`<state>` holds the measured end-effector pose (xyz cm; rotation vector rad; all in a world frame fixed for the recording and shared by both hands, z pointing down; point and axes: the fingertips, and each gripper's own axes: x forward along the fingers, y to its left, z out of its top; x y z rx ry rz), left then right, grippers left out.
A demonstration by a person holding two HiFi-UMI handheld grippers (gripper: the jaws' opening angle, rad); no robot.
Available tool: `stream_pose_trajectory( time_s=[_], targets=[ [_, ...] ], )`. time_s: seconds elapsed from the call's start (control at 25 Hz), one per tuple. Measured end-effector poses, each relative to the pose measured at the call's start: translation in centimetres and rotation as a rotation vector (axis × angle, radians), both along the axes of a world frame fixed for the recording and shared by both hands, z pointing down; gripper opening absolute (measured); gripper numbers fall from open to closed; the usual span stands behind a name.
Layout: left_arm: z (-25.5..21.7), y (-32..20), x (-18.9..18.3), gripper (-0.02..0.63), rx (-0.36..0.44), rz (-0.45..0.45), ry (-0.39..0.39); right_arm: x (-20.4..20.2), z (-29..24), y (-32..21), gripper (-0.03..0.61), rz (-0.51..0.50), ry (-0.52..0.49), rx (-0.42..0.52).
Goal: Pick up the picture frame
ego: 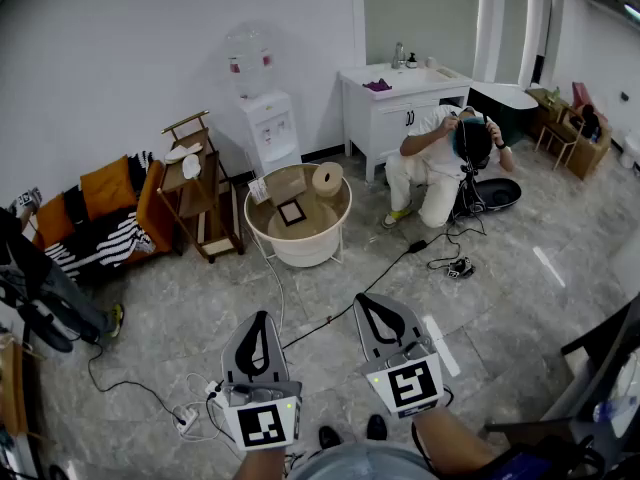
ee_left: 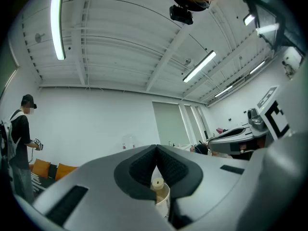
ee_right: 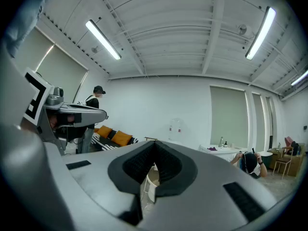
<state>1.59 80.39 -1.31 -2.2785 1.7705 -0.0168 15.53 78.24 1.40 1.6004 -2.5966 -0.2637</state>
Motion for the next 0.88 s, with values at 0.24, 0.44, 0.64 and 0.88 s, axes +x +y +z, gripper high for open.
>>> stream_pose_trajectory(
  time_s=[0.24,0.44,0.64,0.88],
  targets=[
    [0.1,-0.5,2.3,0.014,-0.003,-0.004,-0.008,2.5,0.5,-0.5,0.011,0.002,-0.002,-0.004],
    [0.5,-0.9,4.6,0.015,-0.016,-0.017,-0.025,5.4,0.9,-1.1,0.011,0.003,-0.028,-0.011],
    [1.7,-1.1,6.6,0.015,-0.034,-0.046,-0.036,9.3,1.9,-2.2,0.012,0.028,-0.078,-0.039],
    [3.7,-2.7,6.2,0.015,-0.081,-0.095,-0.048,10.6,5.0,-4.8,0.014,0.017,-0.068,-0.123]
  ],
)
